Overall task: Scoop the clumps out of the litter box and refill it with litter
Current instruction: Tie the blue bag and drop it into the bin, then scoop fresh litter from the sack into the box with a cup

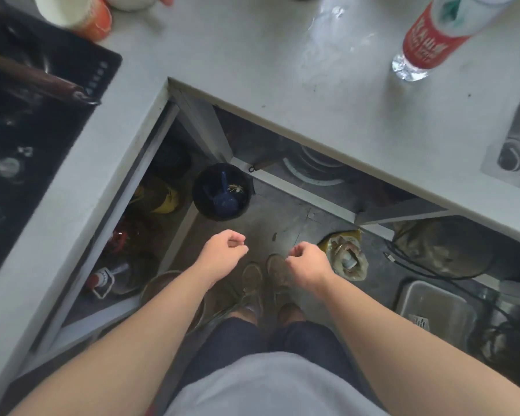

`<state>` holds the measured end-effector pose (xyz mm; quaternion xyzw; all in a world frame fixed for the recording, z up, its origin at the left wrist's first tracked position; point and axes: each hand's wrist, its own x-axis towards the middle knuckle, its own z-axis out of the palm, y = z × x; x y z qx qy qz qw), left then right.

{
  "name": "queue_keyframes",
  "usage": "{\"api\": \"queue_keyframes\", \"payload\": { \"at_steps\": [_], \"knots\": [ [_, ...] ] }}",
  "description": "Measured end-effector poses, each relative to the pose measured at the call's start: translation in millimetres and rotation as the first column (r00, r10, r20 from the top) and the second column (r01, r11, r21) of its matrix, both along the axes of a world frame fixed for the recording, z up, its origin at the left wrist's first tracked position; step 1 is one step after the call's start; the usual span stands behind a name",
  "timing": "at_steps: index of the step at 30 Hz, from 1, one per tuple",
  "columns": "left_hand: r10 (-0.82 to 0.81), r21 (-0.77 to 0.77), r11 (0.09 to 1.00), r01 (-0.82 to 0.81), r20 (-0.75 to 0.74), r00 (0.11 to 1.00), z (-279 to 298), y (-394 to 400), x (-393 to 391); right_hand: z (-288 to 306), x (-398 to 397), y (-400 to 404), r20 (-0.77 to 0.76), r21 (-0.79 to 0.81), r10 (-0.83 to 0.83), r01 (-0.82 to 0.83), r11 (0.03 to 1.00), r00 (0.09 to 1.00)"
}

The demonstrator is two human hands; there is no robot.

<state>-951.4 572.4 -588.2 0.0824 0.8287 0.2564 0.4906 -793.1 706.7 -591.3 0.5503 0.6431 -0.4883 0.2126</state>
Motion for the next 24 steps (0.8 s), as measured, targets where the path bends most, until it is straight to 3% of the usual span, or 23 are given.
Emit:
{"api": "queue_keyframes", "payload": {
  "at_steps": [4,13,19,24],
  "knots": [
    [-0.104,0.084,0.991,0.107,-0.043,0.994,49,2,32,44,43,6,0.011,0.099,0.063,-0.064,0.993,0.998],
    [-0.369,0.206,0.899,0.386,-0.119,0.922,94,-20,75,99,117,-45,-0.008,0.264,-0.025,0.027,0.964,1.000],
    [-0.619,0.140,0.746,0.652,-0.218,0.755,102,-69,109,115,164,-133,0.027,0.289,-0.056,0.046,0.956,0.998],
    [-0.819,0.064,0.496,0.866,-0.297,0.491,111,-99,157,123,202,-188,0.075,0.315,-0.088,0.060,0.947,0.993]
  ]
}}
